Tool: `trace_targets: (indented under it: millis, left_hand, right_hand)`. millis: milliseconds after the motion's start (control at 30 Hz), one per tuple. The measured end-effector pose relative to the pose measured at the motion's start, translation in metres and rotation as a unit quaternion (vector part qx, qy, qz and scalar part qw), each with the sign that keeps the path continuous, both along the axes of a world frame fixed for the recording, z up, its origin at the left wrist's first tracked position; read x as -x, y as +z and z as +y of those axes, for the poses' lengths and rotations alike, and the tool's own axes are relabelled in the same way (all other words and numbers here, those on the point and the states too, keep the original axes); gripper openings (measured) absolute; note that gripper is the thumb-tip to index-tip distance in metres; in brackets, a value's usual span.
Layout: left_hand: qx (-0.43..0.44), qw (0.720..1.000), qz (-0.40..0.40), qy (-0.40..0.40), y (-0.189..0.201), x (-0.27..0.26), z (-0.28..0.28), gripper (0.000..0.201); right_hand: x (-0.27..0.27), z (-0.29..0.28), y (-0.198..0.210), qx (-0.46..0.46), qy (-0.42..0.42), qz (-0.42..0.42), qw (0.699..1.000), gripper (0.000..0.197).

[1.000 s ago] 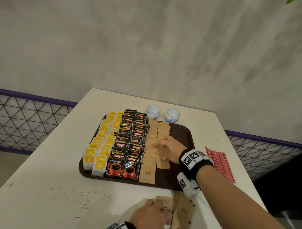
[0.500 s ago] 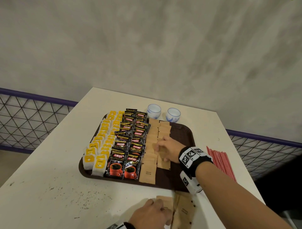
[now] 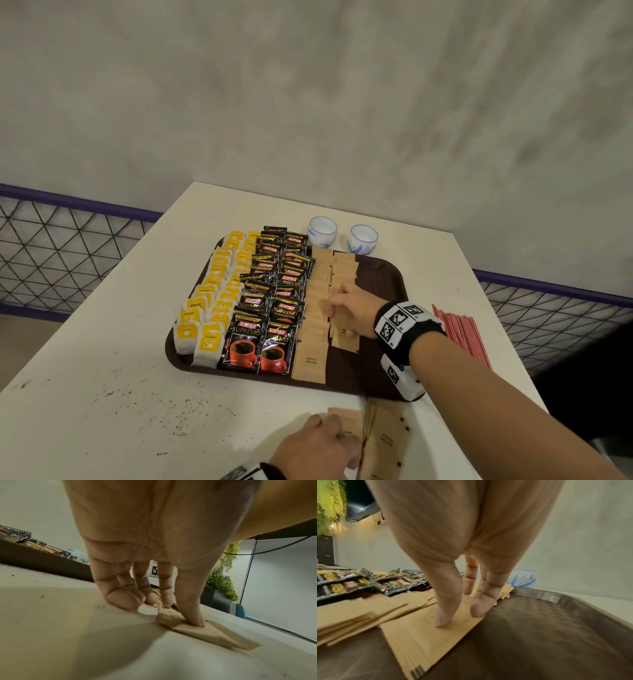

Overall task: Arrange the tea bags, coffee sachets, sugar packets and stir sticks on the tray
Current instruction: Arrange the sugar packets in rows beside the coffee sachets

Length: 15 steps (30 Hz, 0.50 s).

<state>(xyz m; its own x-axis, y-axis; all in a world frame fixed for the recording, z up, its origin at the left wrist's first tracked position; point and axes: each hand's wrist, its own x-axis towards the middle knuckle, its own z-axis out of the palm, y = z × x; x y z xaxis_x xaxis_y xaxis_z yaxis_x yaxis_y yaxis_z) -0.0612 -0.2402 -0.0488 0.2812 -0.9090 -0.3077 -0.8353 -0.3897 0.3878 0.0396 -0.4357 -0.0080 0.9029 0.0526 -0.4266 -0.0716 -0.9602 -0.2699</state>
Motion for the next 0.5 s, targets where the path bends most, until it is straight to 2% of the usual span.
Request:
trace_targets:
  millis: [167,267,400,500]
  left_hand:
    - [-0.032,0.999,0.038,0.004,0.004,-0.001,-0.001,0.026]
    - [-0.037,0.998,0.041,0.011,0.008,0.001,0.001,0.026]
    - [-0.071,0.997,0.019,0.036,0.018,0.010,0.002,0.046]
    - [-0.077,0.995,0.016,0.061,0.027,0.017,0.002,0.067]
  right_hand:
    - [0.001,0.002,0.001,0.038,0.008,-0.007,0.999,0.055]
    - [0.008,0.005,0.018,0.049,-0.001,-0.040,0.998,0.058]
    - [0.039,0.012,0.047,0.000,-0.028,-0.122,0.992,0.049]
    - [0.090,0.016,0.059,-0.006,-0.060,-0.105,0.993,0.028]
